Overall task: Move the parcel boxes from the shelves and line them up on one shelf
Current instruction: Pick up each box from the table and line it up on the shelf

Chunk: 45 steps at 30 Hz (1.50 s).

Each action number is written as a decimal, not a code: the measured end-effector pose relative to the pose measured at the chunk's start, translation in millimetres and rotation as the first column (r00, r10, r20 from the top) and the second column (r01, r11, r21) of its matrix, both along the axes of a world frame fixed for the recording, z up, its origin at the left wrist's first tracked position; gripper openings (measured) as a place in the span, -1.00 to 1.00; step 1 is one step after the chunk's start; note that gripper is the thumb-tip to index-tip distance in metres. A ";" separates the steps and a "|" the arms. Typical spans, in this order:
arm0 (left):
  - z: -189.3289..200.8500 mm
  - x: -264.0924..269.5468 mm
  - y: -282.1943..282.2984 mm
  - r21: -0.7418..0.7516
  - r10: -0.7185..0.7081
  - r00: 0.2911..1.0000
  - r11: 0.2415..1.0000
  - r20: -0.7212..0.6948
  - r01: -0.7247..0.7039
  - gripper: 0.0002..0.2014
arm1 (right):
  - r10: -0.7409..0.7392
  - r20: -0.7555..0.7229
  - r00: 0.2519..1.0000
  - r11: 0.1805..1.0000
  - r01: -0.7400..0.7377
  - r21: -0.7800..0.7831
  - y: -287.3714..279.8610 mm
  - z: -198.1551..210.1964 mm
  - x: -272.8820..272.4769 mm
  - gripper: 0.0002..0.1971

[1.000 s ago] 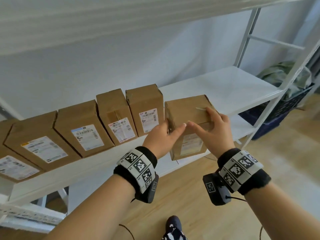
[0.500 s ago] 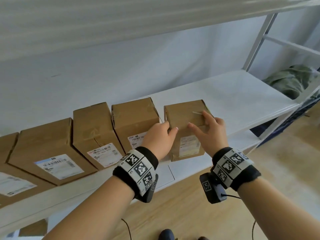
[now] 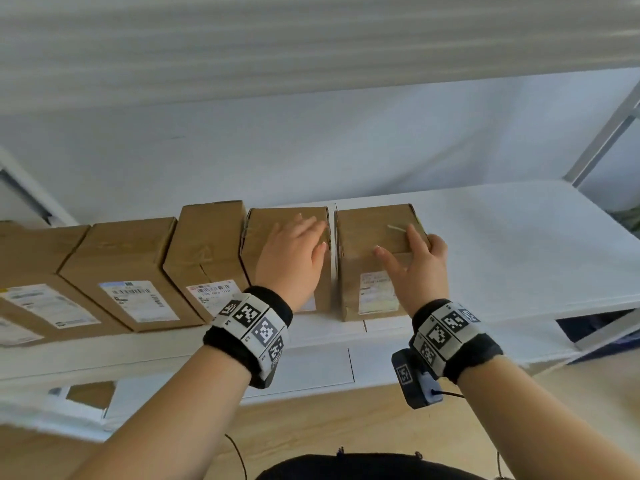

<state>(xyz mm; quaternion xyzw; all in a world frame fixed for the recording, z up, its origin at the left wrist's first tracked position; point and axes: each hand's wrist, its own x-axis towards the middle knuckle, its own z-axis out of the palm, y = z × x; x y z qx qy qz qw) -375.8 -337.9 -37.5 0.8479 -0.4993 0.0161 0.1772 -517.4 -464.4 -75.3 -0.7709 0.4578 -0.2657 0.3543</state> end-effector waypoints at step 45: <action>-27.5 -4.0 -5.9 0.082 0.092 0.971 0.990 0.222 -0.113 -0.51 | 0.072 0.011 0.997 0.990 -0.070 -0.125 -22.4 5.2 2.8 -0.30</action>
